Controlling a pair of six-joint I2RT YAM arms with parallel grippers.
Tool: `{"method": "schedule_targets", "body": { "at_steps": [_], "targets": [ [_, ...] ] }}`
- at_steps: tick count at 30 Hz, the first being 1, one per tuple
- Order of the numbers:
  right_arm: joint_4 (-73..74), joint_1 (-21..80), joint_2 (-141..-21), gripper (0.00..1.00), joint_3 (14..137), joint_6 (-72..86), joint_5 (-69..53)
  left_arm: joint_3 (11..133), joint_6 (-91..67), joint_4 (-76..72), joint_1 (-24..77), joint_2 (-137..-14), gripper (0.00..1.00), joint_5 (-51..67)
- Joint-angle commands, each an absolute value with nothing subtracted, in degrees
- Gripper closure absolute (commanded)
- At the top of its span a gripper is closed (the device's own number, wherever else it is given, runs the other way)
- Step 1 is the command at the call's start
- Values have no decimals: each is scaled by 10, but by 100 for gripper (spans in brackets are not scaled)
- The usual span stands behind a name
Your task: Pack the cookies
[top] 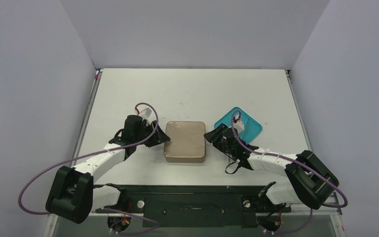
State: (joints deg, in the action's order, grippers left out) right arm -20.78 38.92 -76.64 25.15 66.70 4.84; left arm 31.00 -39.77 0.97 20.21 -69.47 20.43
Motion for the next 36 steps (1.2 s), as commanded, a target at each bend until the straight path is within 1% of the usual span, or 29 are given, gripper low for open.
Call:
{"method": "schedule_targets", "body": {
  "at_steps": [1, 19, 28, 36],
  "targets": [
    [-191, 385, -756, 61, 275, 649, 74, 342, -384, 20, 207, -695, 59, 212],
    [-181, 400, -794, 62, 301, 651, 65, 342, -383, 23, 228, -706, 59, 207],
    [-178, 404, -808, 62, 306, 660, 55, 351, -381, 33, 228, -701, 57, 203],
    [-188, 452, -822, 62, 309, 676, 66, 356, -380, 38, 228, -707, 57, 202]
  ]
}}
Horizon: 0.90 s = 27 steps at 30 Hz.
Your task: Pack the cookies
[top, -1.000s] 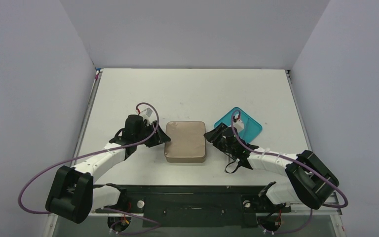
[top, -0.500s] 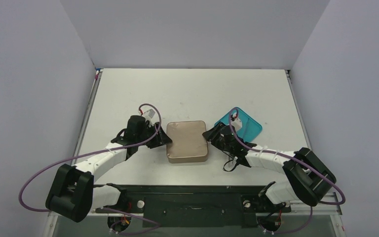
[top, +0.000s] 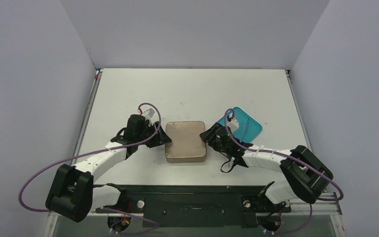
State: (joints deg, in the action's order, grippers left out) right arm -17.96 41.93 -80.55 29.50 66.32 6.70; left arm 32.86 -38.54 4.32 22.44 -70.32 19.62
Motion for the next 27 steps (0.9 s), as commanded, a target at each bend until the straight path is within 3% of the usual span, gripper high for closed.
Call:
{"method": "schedule_targets", "body": {
  "at_steps": [1, 18, 27],
  "targets": [
    [-189, 459, -827, 62, 312, 680, 66, 357, -379, 40, 228, -706, 57, 202],
    [-218, 494, -868, 72, 312, 721, 61, 338, -368, 56, 227, -692, 57, 192],
    [0, 494, -784, 68, 395, 620, 174, 317, -368, 62, 228, -678, 57, 174]
  ]
}}
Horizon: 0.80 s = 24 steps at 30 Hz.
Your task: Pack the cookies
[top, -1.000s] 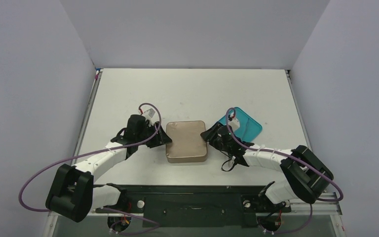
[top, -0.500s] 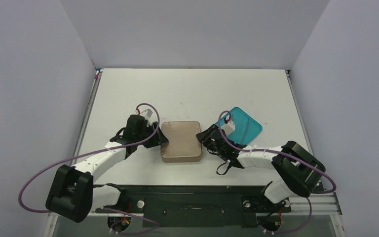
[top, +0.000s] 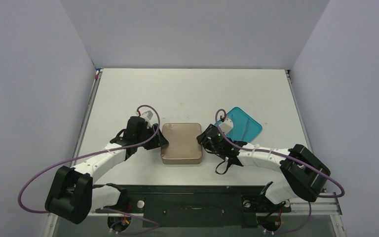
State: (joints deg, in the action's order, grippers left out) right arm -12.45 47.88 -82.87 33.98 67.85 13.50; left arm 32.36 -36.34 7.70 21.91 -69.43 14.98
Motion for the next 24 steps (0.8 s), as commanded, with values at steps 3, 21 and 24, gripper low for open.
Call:
{"method": "schedule_targets", "body": {
  "at_steps": [3, 21, 24],
  "targets": [
    [79, 493, -772, 68, 434, 570, 214, 314, -365, 72, 228, -670, 56, 164],
    [219, 477, -870, 100, 667, 413, 229, 356, -354, 156, 228, -608, 31, 56],
    [220, 476, -888, 100, 680, 409, 217, 371, -350, 165, 228, -592, 23, 43]
  ]
}}
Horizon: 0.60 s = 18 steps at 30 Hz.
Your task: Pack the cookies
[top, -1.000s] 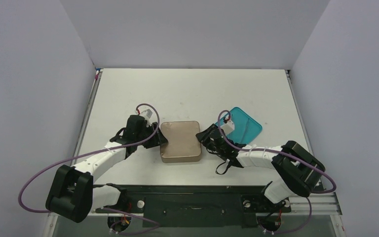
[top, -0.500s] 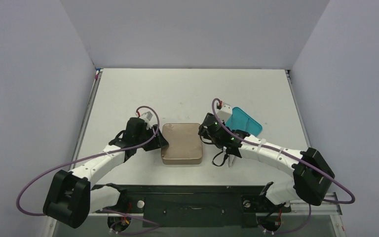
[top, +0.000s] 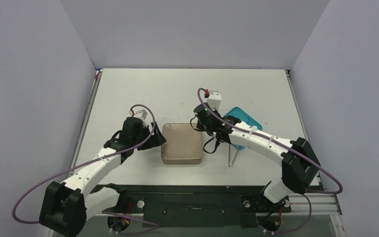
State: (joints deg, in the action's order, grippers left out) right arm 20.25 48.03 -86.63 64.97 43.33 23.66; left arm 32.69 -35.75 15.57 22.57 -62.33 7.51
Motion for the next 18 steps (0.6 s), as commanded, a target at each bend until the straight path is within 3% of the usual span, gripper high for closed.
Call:
{"method": "schedule_targets", "body": {
  "at_steps": [1, 13, 18],
  "targets": [
    [220, 475, -896, 100, 680, 409, 214, 376, -348, 168, 228, -586, 20, 37],
    [164, 440, -1001, 100, 653, 417, 101, 414, -335, 153, 228, -601, 0, 58],
    [160, 435, -1007, 100, 633, 417, 100, 415, -327, 138, 228, -616, 3, 70]
  ]
}}
